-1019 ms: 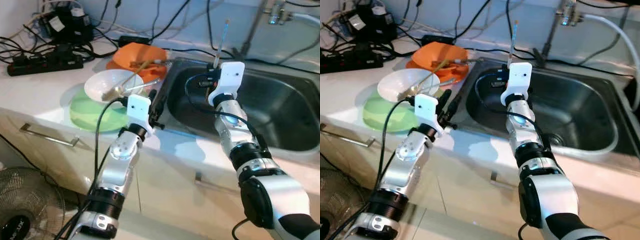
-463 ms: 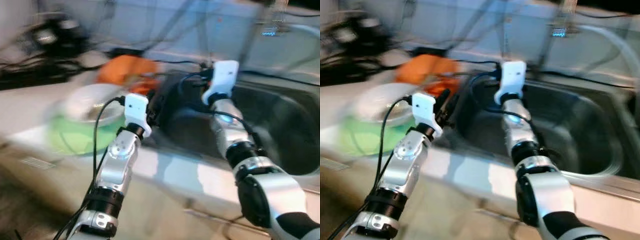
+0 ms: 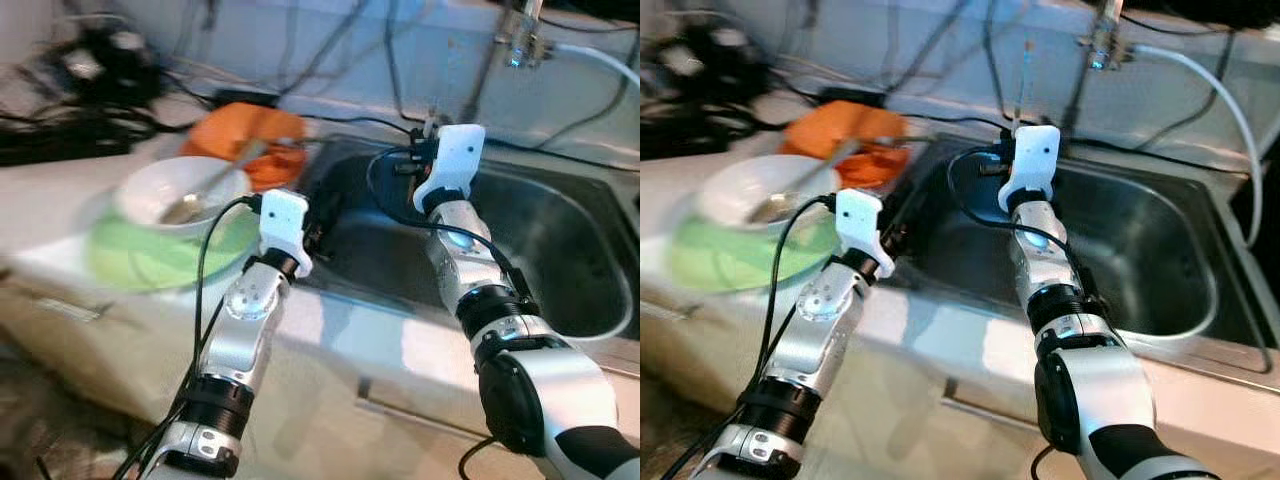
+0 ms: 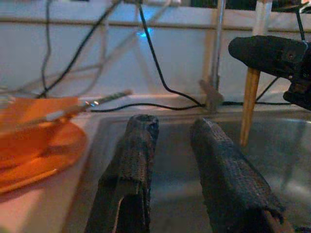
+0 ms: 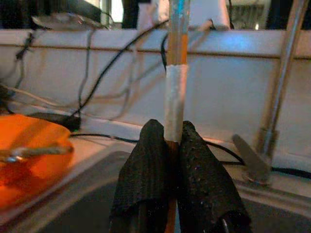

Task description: Kitchen organization

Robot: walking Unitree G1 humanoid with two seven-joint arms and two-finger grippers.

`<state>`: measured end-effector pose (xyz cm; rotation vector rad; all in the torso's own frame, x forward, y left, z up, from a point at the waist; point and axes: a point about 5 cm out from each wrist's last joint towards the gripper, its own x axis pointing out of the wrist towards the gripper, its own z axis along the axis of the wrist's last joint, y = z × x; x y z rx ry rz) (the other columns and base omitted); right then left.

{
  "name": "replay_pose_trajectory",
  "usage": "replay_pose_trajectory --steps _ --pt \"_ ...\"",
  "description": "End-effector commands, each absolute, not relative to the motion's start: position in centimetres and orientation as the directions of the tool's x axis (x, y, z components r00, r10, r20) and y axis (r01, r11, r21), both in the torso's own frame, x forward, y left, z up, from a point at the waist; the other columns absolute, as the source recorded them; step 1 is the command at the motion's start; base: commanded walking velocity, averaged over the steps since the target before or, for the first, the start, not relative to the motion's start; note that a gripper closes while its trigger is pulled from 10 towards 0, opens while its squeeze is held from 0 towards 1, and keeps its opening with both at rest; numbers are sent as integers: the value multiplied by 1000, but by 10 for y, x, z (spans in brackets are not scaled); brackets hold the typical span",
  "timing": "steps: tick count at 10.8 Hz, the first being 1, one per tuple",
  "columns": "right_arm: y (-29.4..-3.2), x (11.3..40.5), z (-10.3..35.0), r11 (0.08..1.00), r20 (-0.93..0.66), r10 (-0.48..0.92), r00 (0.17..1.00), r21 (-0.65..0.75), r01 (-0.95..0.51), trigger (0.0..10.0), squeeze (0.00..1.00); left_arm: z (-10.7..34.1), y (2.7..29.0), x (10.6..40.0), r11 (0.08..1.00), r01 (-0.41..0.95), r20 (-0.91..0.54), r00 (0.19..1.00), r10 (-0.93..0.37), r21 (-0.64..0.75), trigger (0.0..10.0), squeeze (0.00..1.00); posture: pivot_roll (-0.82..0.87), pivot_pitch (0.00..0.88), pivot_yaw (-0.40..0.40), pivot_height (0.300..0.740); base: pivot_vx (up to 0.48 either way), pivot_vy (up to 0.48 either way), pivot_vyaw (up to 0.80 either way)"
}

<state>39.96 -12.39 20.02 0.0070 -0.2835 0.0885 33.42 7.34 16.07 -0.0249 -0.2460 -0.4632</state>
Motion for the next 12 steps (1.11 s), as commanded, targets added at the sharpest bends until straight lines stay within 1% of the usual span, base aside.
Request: replay_pose_trajectory --steps 1,3,10,11,12 --pt "-126 400 199 997 269 79 960 -13 -78 10000 0 165 70 332 886 463 255 853 -456 35 10000 0 196 27 -27 740 0 0 0" --pt "-125 400 194 996 231 86 969 -33 -81 10000 0 161 69 330 881 472 233 853 -468 40 10000 0 199 29 -27 740 0 0 0" --pt "-120 399 186 995 196 100 976 -33 -95 10000 0 161 70 328 877 480 215 853 -475 31 10000 0 204 22 -18 740 0 0 0" --pt "-121 399 183 995 173 97 980 -42 -91 10000 0 159 69 328 874 484 203 853 -481 37 10000 0 204 22 -18 740 0 0 0" --pt "-123 400 175 996 103 84 991 -41 -80 10000 0 158 68 329 874 485 198 854 -482 37 10000 0 207 17 -18 740 0 0 0"
